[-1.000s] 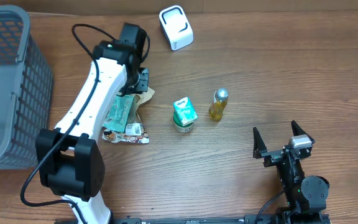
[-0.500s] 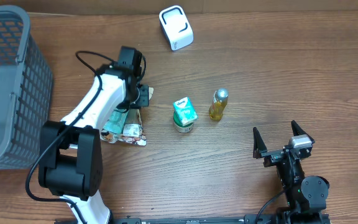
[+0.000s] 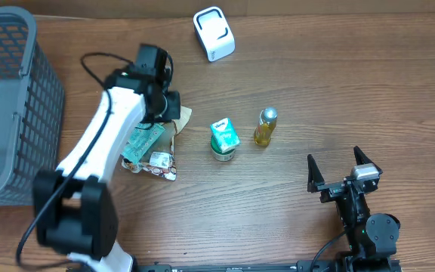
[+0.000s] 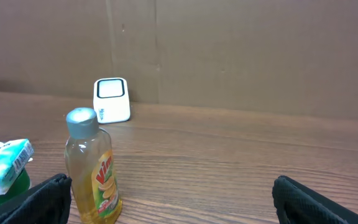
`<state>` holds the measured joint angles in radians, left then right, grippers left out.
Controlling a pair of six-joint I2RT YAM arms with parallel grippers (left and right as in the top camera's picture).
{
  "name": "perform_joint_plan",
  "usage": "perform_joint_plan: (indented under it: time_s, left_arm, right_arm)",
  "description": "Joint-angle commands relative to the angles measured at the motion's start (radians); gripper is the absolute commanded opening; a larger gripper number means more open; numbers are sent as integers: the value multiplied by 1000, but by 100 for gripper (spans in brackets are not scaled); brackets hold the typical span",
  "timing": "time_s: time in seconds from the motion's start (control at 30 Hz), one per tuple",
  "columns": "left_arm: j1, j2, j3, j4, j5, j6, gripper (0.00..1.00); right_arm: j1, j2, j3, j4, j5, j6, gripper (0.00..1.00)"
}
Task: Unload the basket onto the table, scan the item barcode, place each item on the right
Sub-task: 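Lift the PanTree bag out and lay it on the table left of the jar, then reach the right gripper toward the tissue pack on the jar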
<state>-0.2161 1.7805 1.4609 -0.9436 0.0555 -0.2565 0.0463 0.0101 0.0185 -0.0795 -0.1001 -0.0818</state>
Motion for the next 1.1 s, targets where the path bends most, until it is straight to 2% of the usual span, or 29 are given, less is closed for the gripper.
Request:
perform_joint_plan:
  time_s: [0.0, 0.03, 0.1, 0.17, 0.2, 0.23, 0.43, 1.07]
  left_arm:
    - [0, -129, 36, -68, -146, -55, 4]
    - [4, -142, 36, -88, -184, -72, 6]
    - [18, -161, 36, -137, -254, -88, 36]
    - [48, -158, 33, -182, -301, -89, 81]
    - [56, -157, 32, -187, -307, -88, 93]
    - [77, -153, 31, -195, -314, -88, 100]
    - [172, -146, 31, -202, -258, -92, 100]
    - [175, -146, 31, -202, -257, -92, 100]
  right_arm:
    - [-2, -7, -11, 3, 2, 2, 100]
    - [-2, -7, -11, 3, 2, 2, 100]
    - [-2, -7, -11, 3, 2, 2, 100]
    - [-2, -7, -11, 3, 2, 2, 100]
    - [-2, -7, -11, 3, 2, 2, 100]
    - [-2, -7, -11, 3, 2, 2, 100]
    - [-2, -7, -11, 3, 2, 2, 100]
    - [-2, -7, -11, 3, 2, 2, 100]
